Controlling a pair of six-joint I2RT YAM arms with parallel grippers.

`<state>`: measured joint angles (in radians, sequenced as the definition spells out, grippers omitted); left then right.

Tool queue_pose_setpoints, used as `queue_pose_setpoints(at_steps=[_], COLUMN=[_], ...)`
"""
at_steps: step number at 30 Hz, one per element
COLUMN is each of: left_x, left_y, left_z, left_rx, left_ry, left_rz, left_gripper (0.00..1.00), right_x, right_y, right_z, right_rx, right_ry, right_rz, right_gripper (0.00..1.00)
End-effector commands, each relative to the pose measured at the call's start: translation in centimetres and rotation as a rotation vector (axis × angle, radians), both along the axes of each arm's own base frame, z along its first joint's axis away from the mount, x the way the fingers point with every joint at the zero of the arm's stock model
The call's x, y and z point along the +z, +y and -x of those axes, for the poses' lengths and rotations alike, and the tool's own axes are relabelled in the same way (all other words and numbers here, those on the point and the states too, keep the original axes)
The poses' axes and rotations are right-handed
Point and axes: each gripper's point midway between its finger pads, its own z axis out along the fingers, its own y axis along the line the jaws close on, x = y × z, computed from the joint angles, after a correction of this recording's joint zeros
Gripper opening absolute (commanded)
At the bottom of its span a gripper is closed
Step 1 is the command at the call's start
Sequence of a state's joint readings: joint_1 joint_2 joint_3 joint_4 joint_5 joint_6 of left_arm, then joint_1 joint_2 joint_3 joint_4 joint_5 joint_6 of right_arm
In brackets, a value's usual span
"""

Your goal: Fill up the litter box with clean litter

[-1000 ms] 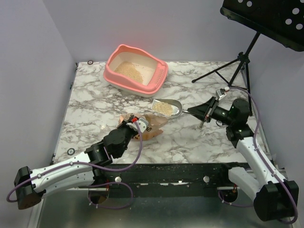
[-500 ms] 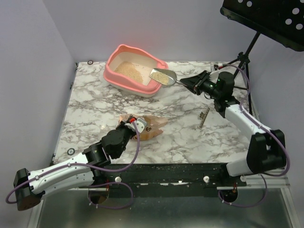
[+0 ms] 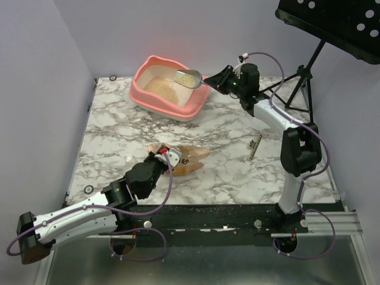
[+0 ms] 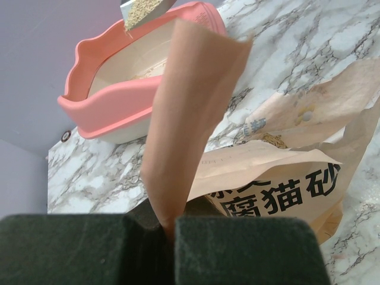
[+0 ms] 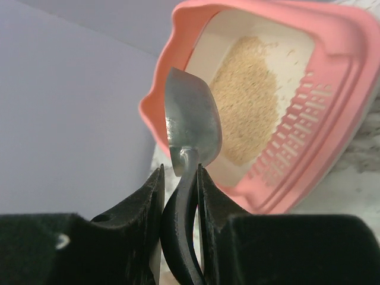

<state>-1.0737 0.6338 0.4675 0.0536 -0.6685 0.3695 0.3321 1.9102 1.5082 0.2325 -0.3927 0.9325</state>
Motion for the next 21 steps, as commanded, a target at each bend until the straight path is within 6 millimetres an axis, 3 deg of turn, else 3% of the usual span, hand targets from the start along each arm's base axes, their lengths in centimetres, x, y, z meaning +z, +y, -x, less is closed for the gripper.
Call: queue_pose_setpoints(at_steps=[1,8,16,21], left_x=[3.5,3.0,2.3,2.1], left_y=[0.5,0.4,0.0,0.1], left_z=[-0.3,-0.5,-0.8,-0.9], left_rx=[0.032,0.04,0.041,0.048], left_ry=[-0.062,-0.057,-0.042,-0.04], left_rz=[0.107,0.089,0.058,0.05], left_gripper=[0.0,0.0,0.0,0.0], right_x=[-2.4,-4.3,-6.5,-8.1], right_y=[-0.2,2.2,5.2,5.5], right_z=[-3.5,-5.4,-5.9,-6.7], right_rx=[-0.081,-0.055,0.014,0.004], right_ry=[-0.092,-0.172,-0.227,-0.2], right_rz=[0.208,0.397,0.586,0.621], right_gripper=[0.01,0.01,0.01,0.01])
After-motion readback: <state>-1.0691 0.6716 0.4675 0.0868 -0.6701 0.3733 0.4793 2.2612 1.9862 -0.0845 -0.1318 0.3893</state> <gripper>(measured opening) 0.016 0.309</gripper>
